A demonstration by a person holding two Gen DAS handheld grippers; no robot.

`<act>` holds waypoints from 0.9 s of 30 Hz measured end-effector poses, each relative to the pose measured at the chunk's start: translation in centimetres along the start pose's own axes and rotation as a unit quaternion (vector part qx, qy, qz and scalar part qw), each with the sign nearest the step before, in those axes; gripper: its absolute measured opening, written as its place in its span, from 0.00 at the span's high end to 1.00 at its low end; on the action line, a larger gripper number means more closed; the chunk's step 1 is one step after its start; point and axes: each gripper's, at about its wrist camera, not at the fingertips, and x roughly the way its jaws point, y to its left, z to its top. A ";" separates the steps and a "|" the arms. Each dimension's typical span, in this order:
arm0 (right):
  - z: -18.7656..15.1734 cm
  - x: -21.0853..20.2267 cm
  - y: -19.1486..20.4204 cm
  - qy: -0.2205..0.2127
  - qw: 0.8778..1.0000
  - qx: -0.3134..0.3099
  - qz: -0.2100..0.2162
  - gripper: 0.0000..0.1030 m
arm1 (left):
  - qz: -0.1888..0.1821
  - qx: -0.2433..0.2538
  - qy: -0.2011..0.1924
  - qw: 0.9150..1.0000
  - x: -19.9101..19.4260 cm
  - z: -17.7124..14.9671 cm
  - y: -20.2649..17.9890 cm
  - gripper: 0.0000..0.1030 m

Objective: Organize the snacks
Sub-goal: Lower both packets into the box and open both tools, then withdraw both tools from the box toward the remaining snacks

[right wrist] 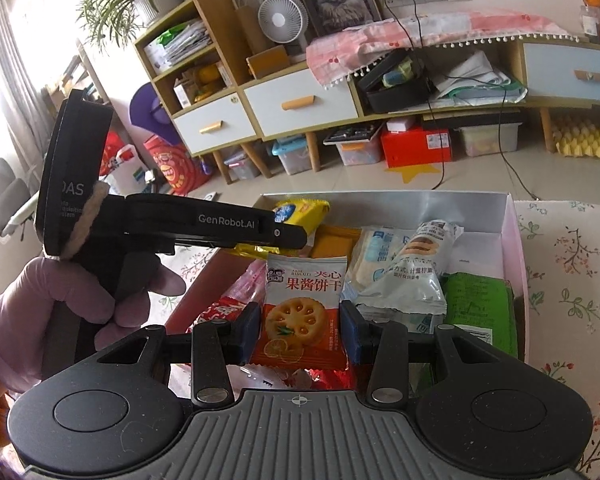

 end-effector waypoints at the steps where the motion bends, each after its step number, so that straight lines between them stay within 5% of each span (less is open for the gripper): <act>1: 0.1 0.0 0.0 0.001 1.000 0.000 0.001 0.58 | 0.000 0.000 -0.001 1.000 0.0 0.0 0.0 0.54; 7: 0.3 0.0 -0.2 0.006 1.000 0.009 0.004 0.40 | -0.005 -0.003 -0.013 1.000 -0.4 0.2 -0.2 0.34; 10: 0.3 -0.3 -0.3 0.009 1.000 0.015 0.006 0.38 | -0.006 0.001 -0.015 1.000 -0.6 0.3 -0.4 0.27; 27: 0.5 -4.9 1.5 0.011 1.000 -0.002 -0.005 0.19 | 0.001 -0.005 -0.030 1.000 -5.2 -0.8 -1.9 0.06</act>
